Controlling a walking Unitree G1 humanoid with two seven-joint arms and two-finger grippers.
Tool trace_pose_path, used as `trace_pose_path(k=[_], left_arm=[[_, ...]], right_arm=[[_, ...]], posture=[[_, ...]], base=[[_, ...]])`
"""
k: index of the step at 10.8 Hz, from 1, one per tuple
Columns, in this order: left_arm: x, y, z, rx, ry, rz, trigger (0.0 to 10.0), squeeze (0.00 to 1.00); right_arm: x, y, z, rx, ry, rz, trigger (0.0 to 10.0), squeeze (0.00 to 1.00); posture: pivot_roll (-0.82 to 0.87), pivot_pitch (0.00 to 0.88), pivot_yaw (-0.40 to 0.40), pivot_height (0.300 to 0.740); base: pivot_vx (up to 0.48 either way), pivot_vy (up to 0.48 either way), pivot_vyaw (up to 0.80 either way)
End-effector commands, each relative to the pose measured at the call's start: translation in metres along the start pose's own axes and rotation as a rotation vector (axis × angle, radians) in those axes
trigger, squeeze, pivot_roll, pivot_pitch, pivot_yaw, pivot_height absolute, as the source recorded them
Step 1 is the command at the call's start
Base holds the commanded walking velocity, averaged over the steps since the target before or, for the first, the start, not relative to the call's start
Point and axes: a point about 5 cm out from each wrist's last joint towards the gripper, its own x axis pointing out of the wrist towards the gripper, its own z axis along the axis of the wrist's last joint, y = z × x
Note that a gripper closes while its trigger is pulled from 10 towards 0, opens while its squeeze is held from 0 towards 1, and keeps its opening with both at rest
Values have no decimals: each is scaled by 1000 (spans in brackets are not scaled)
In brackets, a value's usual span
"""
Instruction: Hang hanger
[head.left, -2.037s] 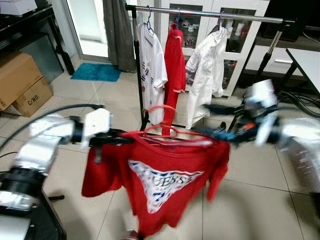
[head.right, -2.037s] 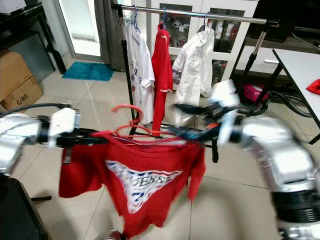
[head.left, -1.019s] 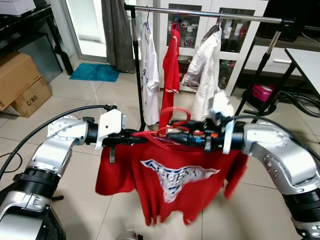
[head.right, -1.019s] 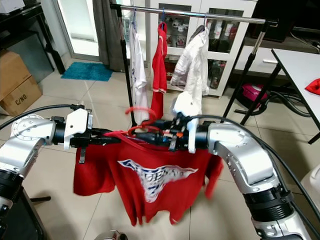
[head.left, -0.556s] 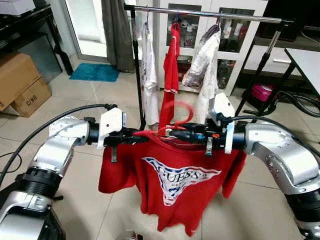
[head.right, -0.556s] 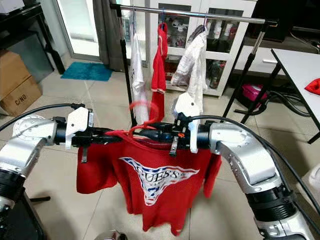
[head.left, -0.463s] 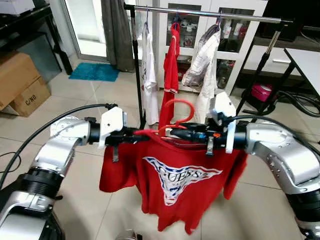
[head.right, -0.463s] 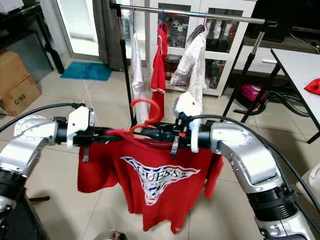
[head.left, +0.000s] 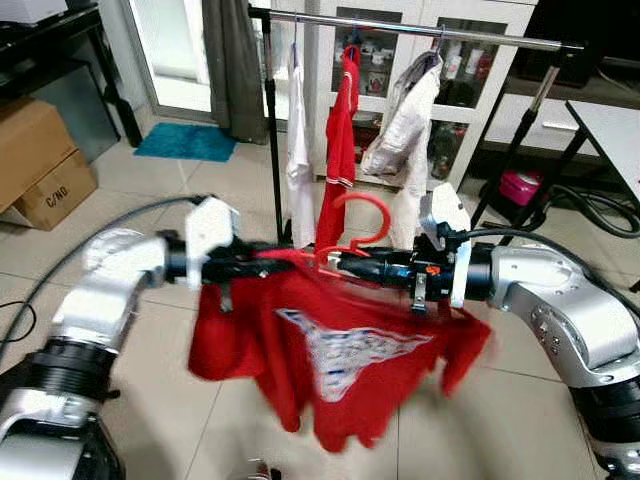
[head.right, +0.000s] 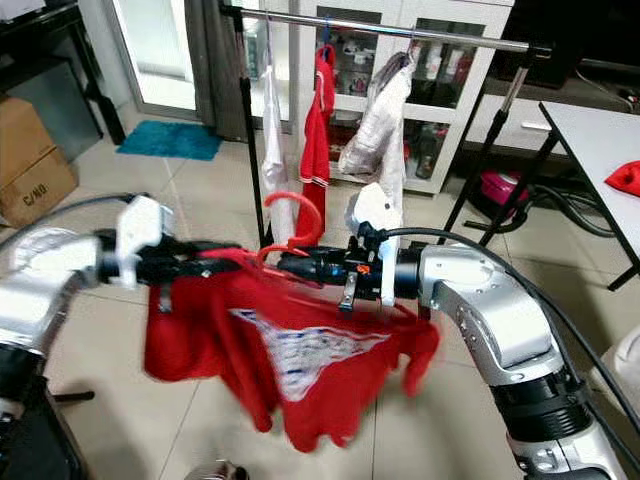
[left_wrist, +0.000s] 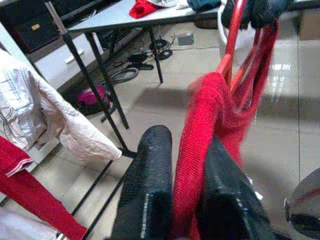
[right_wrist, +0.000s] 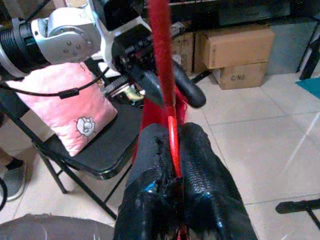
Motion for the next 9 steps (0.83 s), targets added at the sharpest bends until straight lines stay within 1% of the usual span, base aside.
trace_pose_path(k=[1,2,3,4,5,6,7,9], left_arm=[[-4,4,10,23,-42,19,10000,1000],[-3,4,11,28,-48,23,10000,1000],[-2,8,17,28,-84,63,10000,1000],[-3,9,21,19,-116,79,10000,114],[-3,8,22,23,-119,84,10000,118],[-5,9,21,14,-124,98,10000,0],[-6,9,24,-5,-163,108,10000,0],[-2,7,28,-38,-211,98,10000,0]], right_arm=[[-5,-3,-2,30,8,-29,0,0],[-9,-4,-4,37,15,-47,0,0],[-13,-3,-11,22,47,-66,0,0],[-13,-2,-18,20,64,-68,0,0],[-12,-1,-21,31,69,-71,0,0],[-13,-2,-24,36,75,-84,0,0],[-16,-3,-27,33,93,-98,0,0],[-24,-5,-28,34,105,-113,0,0]], posture=[[38,20,-3,740],[35,19,-4,740],[43,13,-14,740],[49,8,-17,740],[56,5,-18,740],[52,6,-16,740],[44,6,-11,740],[38,10,-10,740]], base=[[0,0,0],[0,0,0],[0,0,0],[0,0,0],[0,0,0],[0,0,0],[0,0,0],[0,0,0]])
